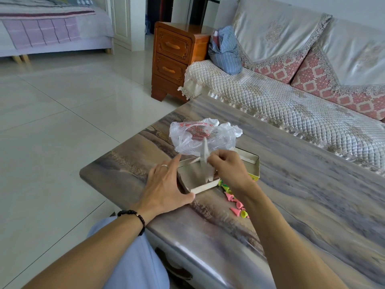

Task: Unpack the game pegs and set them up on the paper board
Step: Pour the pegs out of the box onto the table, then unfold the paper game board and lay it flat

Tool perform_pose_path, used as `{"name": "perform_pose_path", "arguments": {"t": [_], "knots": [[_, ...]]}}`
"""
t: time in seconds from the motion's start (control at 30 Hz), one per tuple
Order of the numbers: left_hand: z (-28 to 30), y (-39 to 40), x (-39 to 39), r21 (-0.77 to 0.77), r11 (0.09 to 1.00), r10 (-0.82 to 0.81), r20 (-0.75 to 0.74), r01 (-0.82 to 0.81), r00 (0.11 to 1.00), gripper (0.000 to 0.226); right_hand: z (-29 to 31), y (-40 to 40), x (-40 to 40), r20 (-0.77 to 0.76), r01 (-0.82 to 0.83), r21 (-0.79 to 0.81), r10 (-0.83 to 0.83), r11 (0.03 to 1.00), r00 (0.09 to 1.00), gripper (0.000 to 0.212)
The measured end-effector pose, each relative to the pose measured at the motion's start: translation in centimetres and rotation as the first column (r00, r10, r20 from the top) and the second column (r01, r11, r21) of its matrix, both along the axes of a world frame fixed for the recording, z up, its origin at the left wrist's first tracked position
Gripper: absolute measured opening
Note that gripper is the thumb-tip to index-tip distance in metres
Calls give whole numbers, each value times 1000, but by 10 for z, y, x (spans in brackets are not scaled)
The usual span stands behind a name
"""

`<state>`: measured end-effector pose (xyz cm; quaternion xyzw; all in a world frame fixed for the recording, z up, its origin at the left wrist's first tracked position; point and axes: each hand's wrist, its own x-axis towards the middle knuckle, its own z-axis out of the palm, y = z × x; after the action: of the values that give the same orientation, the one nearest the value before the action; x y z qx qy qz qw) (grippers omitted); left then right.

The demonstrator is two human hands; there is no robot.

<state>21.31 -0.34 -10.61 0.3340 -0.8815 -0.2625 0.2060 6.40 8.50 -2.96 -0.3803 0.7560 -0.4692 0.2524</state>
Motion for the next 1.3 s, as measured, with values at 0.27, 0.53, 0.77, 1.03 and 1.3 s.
{"name": "perform_pose_path", "arguments": {"t": [0.27, 0.53, 0.77, 1.03, 1.3], "knots": [[22, -27, 8, -11, 1000, 30, 128, -29, 991, 115, 13, -10, 0, 291, 51, -152, -5, 987, 957, 18], [84, 21, -26, 116, 947, -225, -422, 298, 878, 11, 36, 20, -6, 325, -37, -191, 99, 981, 941, 18], [91, 42, -50, 520, 798, 0, -508, 307, 861, 18, 47, 82, -19, -66, -90, -48, 87, 995, 994, 12], [107, 92, -90, 679, 663, 84, -485, 314, 871, 9, 55, 147, -40, -365, 82, -112, -117, 990, 924, 11], [116, 143, -119, 504, 757, -194, -436, 416, 879, 17, 79, 213, -82, -172, 351, -257, -400, 900, 900, 20]]}}
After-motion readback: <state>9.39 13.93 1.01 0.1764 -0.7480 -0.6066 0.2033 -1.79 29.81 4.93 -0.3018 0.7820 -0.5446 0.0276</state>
